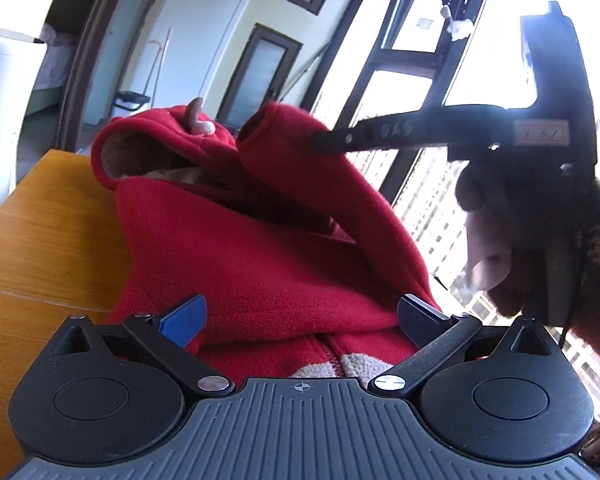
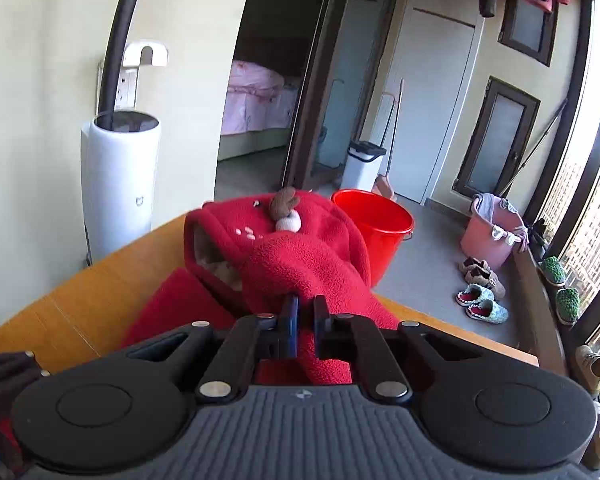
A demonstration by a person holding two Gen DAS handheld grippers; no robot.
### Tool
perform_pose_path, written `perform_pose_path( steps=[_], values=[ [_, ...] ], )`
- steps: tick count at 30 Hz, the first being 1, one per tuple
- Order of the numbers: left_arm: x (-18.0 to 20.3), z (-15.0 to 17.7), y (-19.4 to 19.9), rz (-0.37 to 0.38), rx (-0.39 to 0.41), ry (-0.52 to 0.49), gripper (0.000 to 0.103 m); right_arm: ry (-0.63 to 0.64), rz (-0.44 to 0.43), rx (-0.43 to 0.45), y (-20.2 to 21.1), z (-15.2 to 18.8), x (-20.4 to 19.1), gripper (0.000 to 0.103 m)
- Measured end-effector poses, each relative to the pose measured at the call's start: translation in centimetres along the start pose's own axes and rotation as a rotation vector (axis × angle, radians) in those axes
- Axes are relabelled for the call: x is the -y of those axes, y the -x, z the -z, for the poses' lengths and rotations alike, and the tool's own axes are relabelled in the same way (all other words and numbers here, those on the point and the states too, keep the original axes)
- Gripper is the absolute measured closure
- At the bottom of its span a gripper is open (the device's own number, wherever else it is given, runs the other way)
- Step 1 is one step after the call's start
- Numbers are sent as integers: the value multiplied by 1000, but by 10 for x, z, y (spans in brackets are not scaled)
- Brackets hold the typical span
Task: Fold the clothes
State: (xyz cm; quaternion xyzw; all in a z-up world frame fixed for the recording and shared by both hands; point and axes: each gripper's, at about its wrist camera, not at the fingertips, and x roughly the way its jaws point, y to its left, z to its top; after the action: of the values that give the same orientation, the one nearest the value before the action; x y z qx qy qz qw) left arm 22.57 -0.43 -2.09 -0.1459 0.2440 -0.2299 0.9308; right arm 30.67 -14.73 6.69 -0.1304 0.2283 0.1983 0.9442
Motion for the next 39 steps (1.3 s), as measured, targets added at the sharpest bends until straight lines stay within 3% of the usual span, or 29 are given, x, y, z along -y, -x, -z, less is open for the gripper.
perform_pose_path(
  steps=[5, 9, 12, 16, 19, 25, 29, 33, 35, 38, 39],
  values=[
    [2, 0, -3, 2, -12, 4, 0, -38, -138, 45, 31, -17, -5, 96],
    [5, -1, -6, -4, -25, 9, 0, 50, -169, -21, 10, -8, -26, 96],
    [4, -1, -5, -4, -35, 23, 0, 32, -212, -82, -5, 6, -30, 90],
    [3, -1, -8, -8, -52, 32, 0, -76, -251, -32, 11, 13, -7, 61],
    [1, -1, -10, -8, -69, 45, 0, -171, -218, 25, 34, 22, 24, 56],
    [-3, -1, -16, -7, -98, 56, 0, -375, -94, 49, 70, 88, 79, 50],
    [-1, -5, -22, 10, -170, 35, 0, -454, -110, 38, 79, 143, 82, 44],
    [4, -6, -22, 7, -220, -18, 0, -501, -121, 85, 81, 178, 81, 43],
    [3, -12, -11, -1, -182, 4, 1, -486, -116, 130, 84, 185, 79, 38],
    [-4, -36, 8, -32, -35, 80, 4, -484, -153, 189, 89, 188, 79, 29],
    [-7, -45, 9, -60, 7, 99, 9, -488, -160, 198, 90, 189, 80, 27]
  ],
)
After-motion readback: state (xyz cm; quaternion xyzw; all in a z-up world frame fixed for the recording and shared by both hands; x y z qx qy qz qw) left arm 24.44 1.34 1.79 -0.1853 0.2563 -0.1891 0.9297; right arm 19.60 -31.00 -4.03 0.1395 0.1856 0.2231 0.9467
